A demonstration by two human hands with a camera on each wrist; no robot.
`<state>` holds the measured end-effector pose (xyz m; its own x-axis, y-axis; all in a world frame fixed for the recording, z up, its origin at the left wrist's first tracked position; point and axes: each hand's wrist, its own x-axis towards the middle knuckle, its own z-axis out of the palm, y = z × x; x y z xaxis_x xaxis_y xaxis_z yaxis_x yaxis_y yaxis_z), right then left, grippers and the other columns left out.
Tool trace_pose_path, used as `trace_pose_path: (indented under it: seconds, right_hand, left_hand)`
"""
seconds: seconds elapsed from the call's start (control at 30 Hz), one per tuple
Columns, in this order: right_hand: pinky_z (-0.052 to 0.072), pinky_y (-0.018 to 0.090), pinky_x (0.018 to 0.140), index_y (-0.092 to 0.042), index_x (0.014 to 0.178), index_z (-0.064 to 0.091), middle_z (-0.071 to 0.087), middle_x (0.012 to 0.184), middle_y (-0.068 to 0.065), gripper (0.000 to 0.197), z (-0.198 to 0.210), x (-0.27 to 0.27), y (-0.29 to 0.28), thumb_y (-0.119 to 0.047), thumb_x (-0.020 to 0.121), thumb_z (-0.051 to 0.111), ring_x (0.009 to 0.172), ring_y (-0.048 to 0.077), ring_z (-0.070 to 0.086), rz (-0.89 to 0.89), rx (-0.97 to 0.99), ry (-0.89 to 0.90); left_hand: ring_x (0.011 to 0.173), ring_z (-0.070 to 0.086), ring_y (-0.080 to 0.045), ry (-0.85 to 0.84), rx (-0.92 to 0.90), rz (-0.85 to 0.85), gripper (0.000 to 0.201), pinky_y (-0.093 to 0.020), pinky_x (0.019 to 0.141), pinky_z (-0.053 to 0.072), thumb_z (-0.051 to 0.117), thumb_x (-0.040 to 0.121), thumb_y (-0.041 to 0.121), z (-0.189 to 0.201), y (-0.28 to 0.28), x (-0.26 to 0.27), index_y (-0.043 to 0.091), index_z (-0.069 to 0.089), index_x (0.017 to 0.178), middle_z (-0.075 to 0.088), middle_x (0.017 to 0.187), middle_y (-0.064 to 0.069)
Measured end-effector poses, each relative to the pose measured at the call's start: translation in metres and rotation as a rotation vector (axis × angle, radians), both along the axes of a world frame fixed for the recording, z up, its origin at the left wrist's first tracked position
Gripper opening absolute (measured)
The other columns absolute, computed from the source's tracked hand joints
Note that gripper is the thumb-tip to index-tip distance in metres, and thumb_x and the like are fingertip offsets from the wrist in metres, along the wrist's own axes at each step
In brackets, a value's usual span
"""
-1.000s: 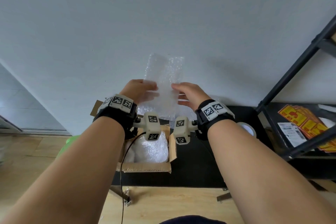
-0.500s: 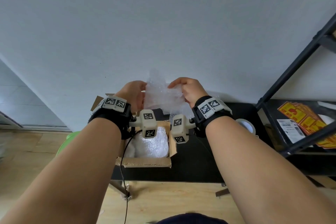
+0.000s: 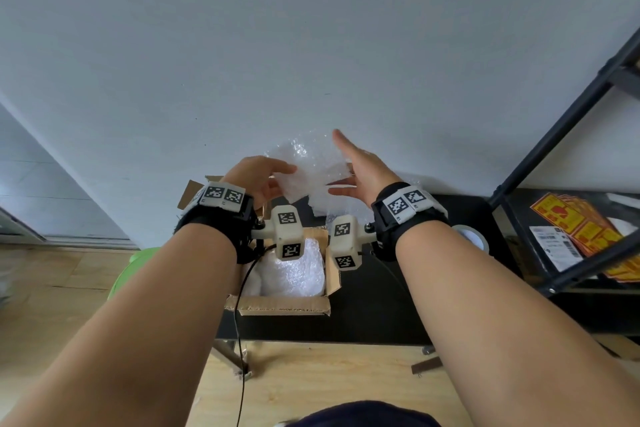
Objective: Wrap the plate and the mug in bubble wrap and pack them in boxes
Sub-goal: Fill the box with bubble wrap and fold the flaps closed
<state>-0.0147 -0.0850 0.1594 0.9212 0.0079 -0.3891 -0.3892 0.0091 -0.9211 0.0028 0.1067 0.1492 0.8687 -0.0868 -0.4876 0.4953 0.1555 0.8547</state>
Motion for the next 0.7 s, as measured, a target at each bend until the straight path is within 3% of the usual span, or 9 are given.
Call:
trace_pose_path:
  seconds: [0.07,0.13,0.23,0.33,0.43,0.5,0.53,0.63,0.7]
  right_hand:
    - [0.056,0.042,0.090,-0.015,0.145,0.036,0.048,0.137,0.008,0.081,-0.005,0.001,0.001,-0.042,0.080,0.075,0.106,0.024,0.062,0.021,-0.113,-0.041]
    - [0.050,0.043,0.099,-0.014,0.148,0.033,0.042,0.144,0.006,0.080,-0.005,0.002,0.001,-0.023,0.081,0.076,0.112,0.021,0.056,-0.008,-0.217,-0.094]
    - [0.044,0.040,0.104,-0.016,0.145,0.039,0.042,0.145,0.002,0.073,-0.001,0.001,0.000,-0.019,0.081,0.074,0.124,0.022,0.048,0.030,-0.370,-0.155]
    - [0.047,0.039,0.102,-0.017,0.141,0.044,0.047,0.140,0.002,0.073,-0.001,-0.002,0.002,-0.026,0.078,0.079,0.123,0.021,0.050,0.053,-0.349,-0.170]
    - [0.050,0.044,0.099,-0.017,0.139,0.045,0.056,0.130,0.005,0.080,-0.007,-0.002,0.002,-0.032,0.070,0.084,0.112,0.022,0.060,-0.013,-0.169,-0.128]
    - [0.054,0.041,0.093,-0.010,0.146,0.036,0.060,0.124,0.009,0.086,-0.009,-0.004,0.002,-0.021,0.074,0.082,0.106,0.023,0.064,0.004,-0.088,-0.101]
    - [0.056,0.038,0.089,-0.007,0.146,0.035,0.062,0.118,0.009,0.082,-0.010,-0.005,0.002,-0.014,0.077,0.079,0.101,0.022,0.066,0.023,-0.069,-0.106]
    - [0.056,0.035,0.080,-0.016,0.131,0.051,0.063,0.104,0.008,0.059,-0.010,-0.005,0.003,0.001,0.079,0.073,0.081,0.020,0.066,0.018,-0.046,-0.147]
    - [0.055,0.033,0.076,-0.021,0.116,0.059,0.062,0.098,0.003,0.047,-0.010,-0.005,0.005,0.005,0.079,0.071,0.066,0.015,0.062,-0.015,-0.061,-0.175]
  left_hand:
    - [0.081,0.073,-0.026,-0.062,0.029,-0.088,0.038,-0.029,0.063,0.058,0.068,0.081,-0.005,0.000,-0.002,-0.001,-0.005,0.055,0.117,0.072,0.097,-0.016]
    - [0.094,0.070,-0.026,-0.125,0.179,-0.239,0.046,-0.034,0.077,0.059,0.072,0.079,-0.002,0.002,-0.004,-0.003,0.001,0.054,0.121,0.069,0.109,-0.013]
    - [0.104,0.063,-0.023,-0.159,0.388,-0.365,0.049,-0.036,0.094,0.051,0.078,0.078,0.013,0.005,-0.004,-0.002,0.011,0.057,0.121,0.065,0.114,-0.007]
    - [0.101,0.066,-0.027,-0.178,0.397,-0.349,0.032,-0.037,0.094,0.052,0.072,0.083,0.019,0.007,-0.001,-0.001,0.007,0.065,0.112,0.069,0.111,-0.012]
    - [0.093,0.068,-0.025,-0.201,0.392,-0.305,0.025,-0.033,0.080,0.055,0.070,0.086,0.015,0.007,0.000,-0.001,0.004,0.066,0.107,0.071,0.105,-0.012]
    - [0.086,0.067,-0.026,-0.210,0.406,-0.274,0.027,-0.032,0.072,0.053,0.073,0.084,0.022,0.007,0.000,-0.002,0.004,0.067,0.103,0.071,0.100,-0.012]
    - [0.086,0.066,-0.030,-0.208,0.415,-0.263,0.031,-0.035,0.074,0.053,0.075,0.082,0.027,0.006,0.001,-0.003,0.005,0.067,0.102,0.071,0.098,-0.012]
    - [0.099,0.068,-0.036,-0.147,0.345,-0.250,0.037,-0.044,0.088,0.055,0.077,0.078,0.031,0.001,-0.001,-0.002,0.006,0.067,0.104,0.070,0.108,-0.016]
    - [0.097,0.069,-0.029,-0.100,0.259,-0.231,0.028,-0.038,0.076,0.060,0.071,0.086,0.022,0.001,-0.006,-0.006,0.006,0.064,0.108,0.069,0.112,-0.016]
